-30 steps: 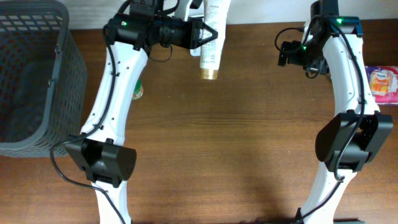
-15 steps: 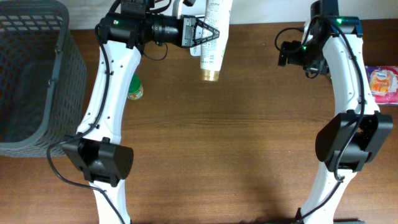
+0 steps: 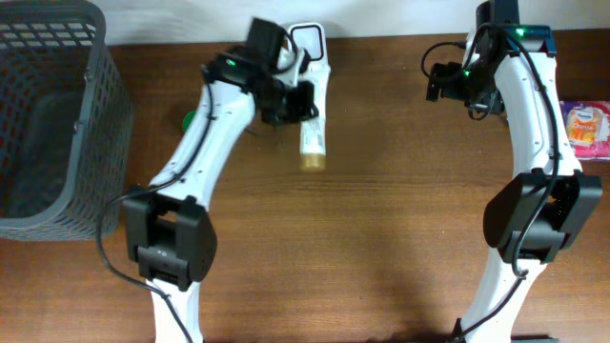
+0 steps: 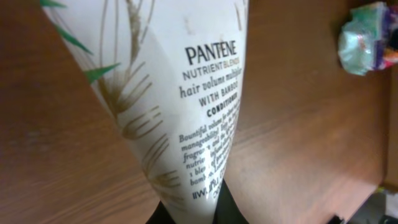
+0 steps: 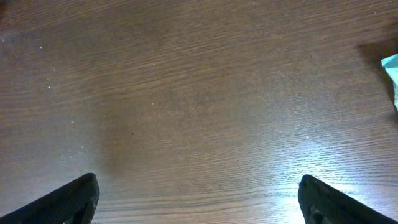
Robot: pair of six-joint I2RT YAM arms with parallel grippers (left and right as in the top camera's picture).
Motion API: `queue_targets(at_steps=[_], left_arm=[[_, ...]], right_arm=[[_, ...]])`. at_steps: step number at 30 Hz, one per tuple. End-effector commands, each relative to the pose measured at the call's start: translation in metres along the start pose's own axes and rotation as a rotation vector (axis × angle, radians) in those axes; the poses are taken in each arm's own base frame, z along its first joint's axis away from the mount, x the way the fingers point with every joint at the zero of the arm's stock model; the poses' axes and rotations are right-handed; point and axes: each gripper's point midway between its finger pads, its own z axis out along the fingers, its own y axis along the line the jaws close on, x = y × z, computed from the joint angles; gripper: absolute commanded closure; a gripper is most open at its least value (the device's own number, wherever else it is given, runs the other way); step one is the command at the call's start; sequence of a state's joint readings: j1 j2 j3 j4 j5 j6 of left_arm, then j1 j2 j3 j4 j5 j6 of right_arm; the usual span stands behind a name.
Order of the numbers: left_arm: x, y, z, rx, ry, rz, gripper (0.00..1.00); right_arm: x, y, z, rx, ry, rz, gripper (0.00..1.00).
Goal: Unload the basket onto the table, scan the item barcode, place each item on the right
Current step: 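Lower the Pantene tube back onto the table and release it, then raise the left arm and reach the right gripper to the tube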
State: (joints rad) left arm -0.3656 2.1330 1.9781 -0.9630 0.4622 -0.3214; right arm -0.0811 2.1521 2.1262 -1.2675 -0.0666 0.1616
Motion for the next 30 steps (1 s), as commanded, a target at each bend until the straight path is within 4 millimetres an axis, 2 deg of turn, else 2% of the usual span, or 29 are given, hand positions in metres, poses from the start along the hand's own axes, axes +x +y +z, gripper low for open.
queue_targets(at_steps=[1,2,6,8,11,12,14,17,19,21,22,23,24,26,28,30], left_arm=[[0.021,0.011,0.045,0.012,0.064,-0.117,1.0],[0.027,0.011,0.057,0.03,0.087,-0.119,1.0],[0.043,0.021,0.085,0.011,0.148,-0.132,0.99],[0.047,0.024,0.092,0.005,0.164,-0.134,0.78],[0.049,0.026,0.095,0.002,0.171,-0.138,0.67],[0.047,0.026,0.093,0.003,0.167,-0.137,0.55],[0.044,0.027,0.088,0.006,0.163,-0.104,0.46],[0.025,0.029,0.063,0.002,0.139,-0.082,0.45],[0.003,0.035,0.031,-0.048,0.093,-0.092,0.45],[-0.017,0.045,-0.001,-0.129,0.035,-0.102,0.37],[-0.024,0.051,-0.014,-0.167,0.013,-0.106,0.32],[-0.03,0.062,-0.031,-0.227,-0.015,-0.119,0.12],[-0.032,0.069,-0.039,-0.255,-0.024,-0.13,0.01],[-0.03,0.085,-0.048,-0.296,-0.017,-0.161,0.01],[-0.024,0.098,-0.051,-0.349,0.004,-0.18,0.01],[-0.021,0.108,-0.053,-0.4,0.009,-0.183,0.01]], right_arm=[[-0.002,-0.005,-0.001,0.019,-0.009,0.016,0.01],[-0.002,-0.005,-0.001,0.019,-0.008,0.016,0.01],[-0.002,-0.005,-0.001,0.019,-0.009,0.016,0.01],[-0.002,-0.005,-0.001,0.019,-0.009,0.016,0.01],[-0.002,-0.005,-0.001,0.019,-0.008,0.016,0.01],[-0.002,-0.005,-0.001,0.019,-0.009,0.016,0.01],[-0.002,-0.005,-0.001,0.019,-0.008,0.016,0.01],[-0.007,-0.004,-0.001,0.015,-0.028,0.015,0.01],[-0.02,-0.002,-0.002,0.007,-0.081,0.012,0.01],[-0.021,-0.001,-0.002,-0.001,-0.084,0.014,0.01],[-0.019,0.008,-0.002,-0.05,-0.071,0.013,0.01],[-0.011,0.019,-0.003,-0.119,-0.036,0.014,0.01],[-0.006,0.036,-0.005,-0.221,-0.01,0.011,0.01],[0.011,0.064,-0.002,-0.357,0.069,0.005,0.01],[0.026,0.083,0.006,-0.415,0.124,-0.01,0.01],[0.05,0.107,0.028,-0.419,0.182,-0.059,0.01]])
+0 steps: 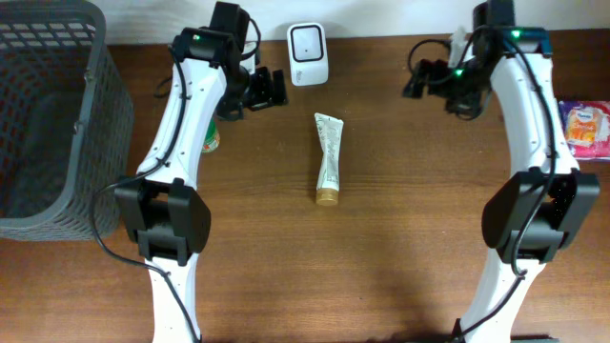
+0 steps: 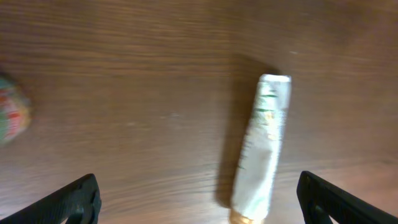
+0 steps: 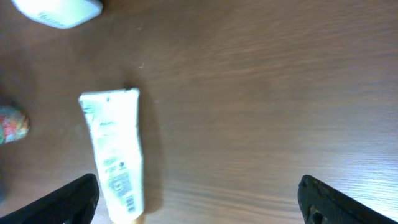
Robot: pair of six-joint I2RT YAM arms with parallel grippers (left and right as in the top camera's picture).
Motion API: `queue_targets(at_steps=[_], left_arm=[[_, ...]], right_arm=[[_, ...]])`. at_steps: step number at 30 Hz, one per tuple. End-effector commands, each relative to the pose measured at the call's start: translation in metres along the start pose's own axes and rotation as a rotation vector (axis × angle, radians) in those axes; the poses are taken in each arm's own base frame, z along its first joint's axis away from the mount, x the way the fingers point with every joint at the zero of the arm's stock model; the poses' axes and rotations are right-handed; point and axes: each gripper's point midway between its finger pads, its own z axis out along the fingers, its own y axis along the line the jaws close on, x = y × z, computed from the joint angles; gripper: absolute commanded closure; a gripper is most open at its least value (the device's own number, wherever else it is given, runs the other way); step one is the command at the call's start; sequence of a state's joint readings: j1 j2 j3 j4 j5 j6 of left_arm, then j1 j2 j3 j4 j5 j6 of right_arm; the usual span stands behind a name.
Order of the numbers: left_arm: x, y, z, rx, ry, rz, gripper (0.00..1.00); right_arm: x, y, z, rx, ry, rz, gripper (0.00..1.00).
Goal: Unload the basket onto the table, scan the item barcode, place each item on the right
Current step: 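Raise the left arm and reach the right gripper to the tube, then grasp the Pantene tube with the right gripper and lift it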
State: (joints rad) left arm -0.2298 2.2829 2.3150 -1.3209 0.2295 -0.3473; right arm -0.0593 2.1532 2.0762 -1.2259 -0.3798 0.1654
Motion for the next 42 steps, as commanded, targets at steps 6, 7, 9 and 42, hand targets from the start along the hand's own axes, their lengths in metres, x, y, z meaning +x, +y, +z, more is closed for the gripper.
queue_targets(at_steps=[6,7,9,42], left_arm=[[0.001,0.019,-0.001,-0.113,-0.005,0.013,0.01],[0.002,0.022,-0.002,-0.128,-0.003,0.012,0.01],[0.003,0.028,-0.002,-0.165,-0.002,0.01,0.01],[0.006,0.059,-0.01,-0.248,0.011,-0.096,0.01]], right_arm=[[0.07,0.078,0.107,-0.168,0.164,-0.033,0.01],[0.075,0.087,0.113,-0.211,0.17,-0.037,0.01],[0.082,0.101,0.123,-0.275,0.176,-0.034,0.01],[0.121,0.095,0.17,0.492,0.037,-0.153,0.68]])
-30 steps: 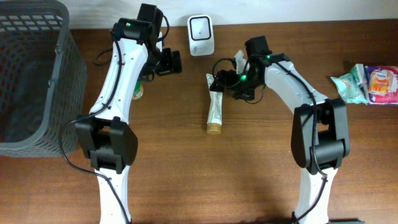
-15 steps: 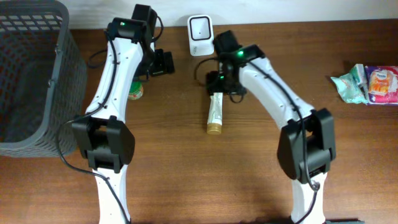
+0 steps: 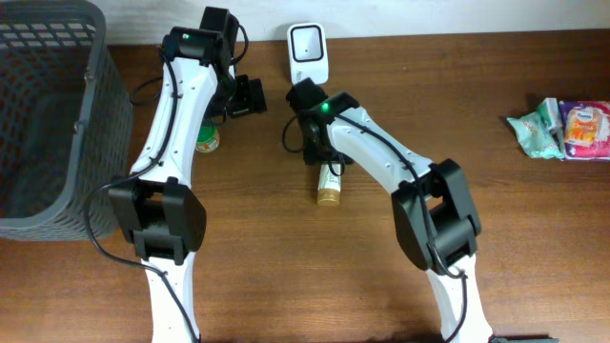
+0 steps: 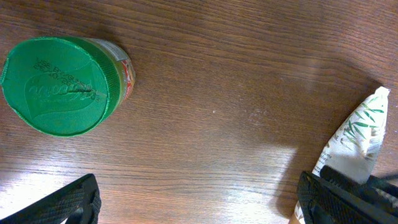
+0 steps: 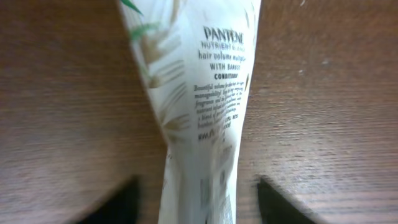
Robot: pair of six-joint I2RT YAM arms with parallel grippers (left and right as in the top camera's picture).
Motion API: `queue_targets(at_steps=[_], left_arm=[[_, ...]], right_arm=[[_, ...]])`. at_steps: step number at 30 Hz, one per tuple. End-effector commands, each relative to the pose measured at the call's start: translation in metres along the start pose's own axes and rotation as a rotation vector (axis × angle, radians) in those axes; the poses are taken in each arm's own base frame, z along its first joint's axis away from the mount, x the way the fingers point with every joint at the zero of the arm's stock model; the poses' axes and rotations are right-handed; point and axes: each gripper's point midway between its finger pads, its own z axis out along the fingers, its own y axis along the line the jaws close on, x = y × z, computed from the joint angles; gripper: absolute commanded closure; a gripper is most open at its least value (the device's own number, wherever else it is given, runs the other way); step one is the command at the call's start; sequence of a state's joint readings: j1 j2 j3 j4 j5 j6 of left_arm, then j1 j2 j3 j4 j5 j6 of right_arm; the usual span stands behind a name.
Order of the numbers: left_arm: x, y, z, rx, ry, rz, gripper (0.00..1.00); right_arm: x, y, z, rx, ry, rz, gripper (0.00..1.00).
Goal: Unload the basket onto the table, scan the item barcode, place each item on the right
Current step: 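Grasp the Pantene tube with the right gripper and lift it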
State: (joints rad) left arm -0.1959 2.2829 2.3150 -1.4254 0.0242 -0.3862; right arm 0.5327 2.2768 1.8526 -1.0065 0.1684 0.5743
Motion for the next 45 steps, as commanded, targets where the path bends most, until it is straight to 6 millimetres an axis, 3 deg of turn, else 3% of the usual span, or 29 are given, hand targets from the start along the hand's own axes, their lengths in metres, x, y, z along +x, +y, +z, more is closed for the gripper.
queue_targets(at_steps=[1,2,3,5,7,10,14,15,20,21,23,24,26,28,30,32,36,38,40,45], left_arm=[[-0.001,0.003,0.0,-0.014,-0.003,-0.012,0.01],[-0.001,0.004,0.0,-0.014,-0.003,-0.013,0.01],[-0.001,0.003,0.0,-0.014,-0.003,-0.012,0.01],[-0.001,0.003,0.0,-0.014,-0.004,-0.012,0.01],[-0.001,0.003,0.0,-0.013,-0.004,-0.012,0.01],[-0.001,0.003,0.0,-0.014,-0.004,-0.012,0.01],[-0.001,0.003,0.0,-0.014,-0.004,-0.012,0.01],[-0.001,0.003,0.0,-0.014,-0.004,-0.012,0.01],[-0.001,0.003,0.0,-0.013,-0.004,-0.012,0.01],[-0.001,0.003,0.0,-0.014,-0.004,-0.012,0.01],[-0.001,0.003,0.0,-0.014,-0.004,-0.012,0.01],[-0.001,0.003,0.0,-0.014,-0.004,-0.012,0.01],[-0.001,0.003,0.0,-0.014,-0.004,-0.012,0.01],[-0.001,0.003,0.0,-0.013,-0.004,-0.012,0.01],[-0.001,0.003,0.0,-0.013,-0.004,-0.012,0.01],[-0.001,0.003,0.0,-0.014,-0.004,-0.012,0.01],[-0.001,0.003,0.0,-0.014,-0.004,-0.011,0.01],[-0.001,0.003,0.0,-0.013,-0.004,-0.011,0.01],[-0.001,0.003,0.0,-0.014,-0.004,-0.011,0.01],[-0.001,0.003,0.0,-0.013,-0.004,-0.011,0.01]], right_arm=[[0.006,-0.007,0.016,0.044,0.021,0.009,0.82],[0.005,-0.006,0.013,0.037,0.021,0.01,0.91],[0.003,-0.007,0.008,0.037,0.02,0.012,0.92],[-0.004,-0.01,-0.019,0.017,0.036,-0.003,0.96],[-0.006,0.002,-0.033,-0.095,0.075,-0.075,0.96],[-0.002,0.031,-0.051,-0.45,0.173,-0.197,0.96],[0.004,0.037,-0.063,-0.815,0.245,-0.233,0.96],[0.004,0.035,-0.063,-0.927,0.258,-0.212,0.96],[0.006,0.0,-0.028,-1.034,0.282,-0.053,0.94],[0.006,-0.014,-0.016,-1.021,0.277,-0.016,0.89],[0.002,-0.037,-0.003,-0.971,0.271,0.035,0.63],[-0.001,-0.05,0.005,-0.912,0.27,0.07,0.56],[-0.007,-0.075,0.022,-0.752,0.265,0.138,0.55],[-0.014,-0.095,0.027,-0.621,0.251,0.151,0.54],[-0.022,-0.11,0.019,-0.516,0.243,0.145,0.54],[-0.032,-0.124,-0.001,-0.397,0.233,0.12,0.54],[-0.038,-0.11,-0.042,-0.336,0.215,0.015,0.48],[-0.033,-0.089,-0.056,-0.336,0.213,-0.077,0.24],[-0.025,-0.074,-0.054,-0.268,0.205,-0.138,0.14],[-0.014,-0.065,-0.014,0.044,0.124,-0.093,0.13]])
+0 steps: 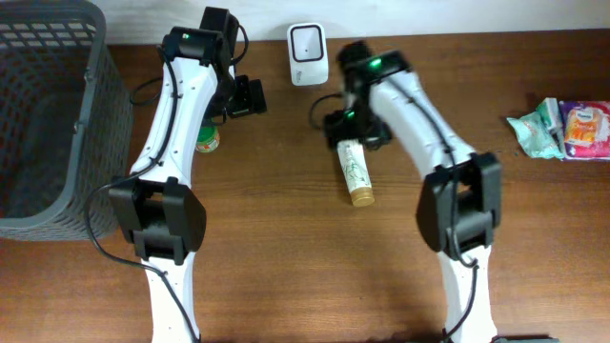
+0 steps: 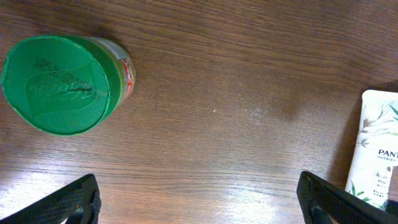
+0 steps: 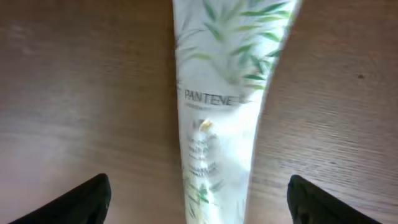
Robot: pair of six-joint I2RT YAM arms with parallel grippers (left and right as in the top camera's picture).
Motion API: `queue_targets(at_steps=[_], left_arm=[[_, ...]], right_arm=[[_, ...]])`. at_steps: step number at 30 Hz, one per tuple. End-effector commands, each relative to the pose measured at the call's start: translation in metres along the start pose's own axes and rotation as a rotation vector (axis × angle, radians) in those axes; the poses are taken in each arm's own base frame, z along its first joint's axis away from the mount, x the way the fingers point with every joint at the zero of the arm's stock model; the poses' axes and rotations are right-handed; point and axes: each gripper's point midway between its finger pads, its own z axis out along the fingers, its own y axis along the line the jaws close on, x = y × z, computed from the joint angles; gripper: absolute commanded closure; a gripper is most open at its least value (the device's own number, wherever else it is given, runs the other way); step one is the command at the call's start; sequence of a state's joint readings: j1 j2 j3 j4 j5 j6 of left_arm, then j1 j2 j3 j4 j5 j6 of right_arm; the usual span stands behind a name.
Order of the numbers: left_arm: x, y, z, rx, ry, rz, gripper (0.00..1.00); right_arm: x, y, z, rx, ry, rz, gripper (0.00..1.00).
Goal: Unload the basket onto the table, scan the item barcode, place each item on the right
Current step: 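Grasp the Pantene tube with the right gripper and lift it, then hold the Pantene tube up in front of the scanner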
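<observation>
A white Pantene tube point(image 1: 356, 173) with green leaf print lies on the table, its gold cap toward the front. My right gripper point(image 1: 351, 129) hovers over its flat end. In the right wrist view the tube point(image 3: 217, 118) runs between the fingers point(image 3: 87, 199), which stand wide apart and clear of it, so that gripper point(image 3: 198, 202) is open. The white scanner point(image 1: 307, 41) stands at the back edge. To the left, my left gripper point(image 1: 250, 95) is open over bare wood point(image 2: 199, 202). Its view shows the tube's end point(image 2: 376, 149) at the right edge.
A jar with a green lid point(image 1: 207, 140) point(image 2: 59, 84) stands by the left arm. A grey mesh basket point(image 1: 91, 114) fills the far left. Two snack packets point(image 1: 538, 124) point(image 1: 583, 129) lie at the right edge.
The tube now lies further right and slightly turned. My right gripper has moved right with it, and its jaws now stand wider apart. The left arm has not moved.
First my left gripper held the tube up close to the scanner. Then the tube lay on the table below the scanner with both grippers open and away. After that my right gripper was close around its flat end. Now the tube lies further right under the open right gripper.
</observation>
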State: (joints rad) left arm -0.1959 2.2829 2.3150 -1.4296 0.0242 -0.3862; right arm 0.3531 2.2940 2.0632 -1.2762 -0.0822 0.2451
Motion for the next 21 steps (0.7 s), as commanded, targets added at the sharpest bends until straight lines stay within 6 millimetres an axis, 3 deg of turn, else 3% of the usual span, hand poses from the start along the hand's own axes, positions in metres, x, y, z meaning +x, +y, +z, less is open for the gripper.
queue_targets(at_steps=[1,3,5,9,12,13,16,18,21], left_arm=[[-0.002,0.003,0.0,-0.012,-0.008,-0.011,0.01],[-0.002,0.003,0.0,-0.012,-0.008,-0.011,0.01],[-0.002,0.003,0.0,-0.012,-0.008,-0.011,0.01],[-0.002,0.003,0.0,-0.012,-0.008,-0.011,0.01],[-0.002,0.003,0.0,-0.012,-0.008,-0.011,0.01],[-0.002,0.003,0.0,-0.012,-0.008,-0.011,0.01],[-0.002,0.003,0.0,-0.012,-0.008,-0.011,0.01],[-0.002,0.003,0.0,-0.012,-0.008,-0.011,0.01],[-0.002,0.003,0.0,-0.012,-0.008,-0.011,0.01]], right_arm=[[0.004,-0.026,0.024,0.251,-0.045,0.083,0.14],[0.004,-0.029,0.036,0.271,-0.055,0.079,0.17],[0.006,-0.03,0.046,0.267,-0.055,0.081,0.3],[0.008,-0.022,0.062,0.212,-0.057,0.081,0.44],[0.005,-0.02,0.062,0.2,-0.065,0.082,0.79],[-0.001,-0.018,0.055,0.195,-0.081,0.083,0.95],[-0.019,-0.011,0.03,0.177,-0.135,0.079,0.96],[-0.043,-0.002,-0.001,0.153,-0.222,0.08,0.96],[-0.095,0.018,-0.055,0.088,-0.444,0.037,0.96]])
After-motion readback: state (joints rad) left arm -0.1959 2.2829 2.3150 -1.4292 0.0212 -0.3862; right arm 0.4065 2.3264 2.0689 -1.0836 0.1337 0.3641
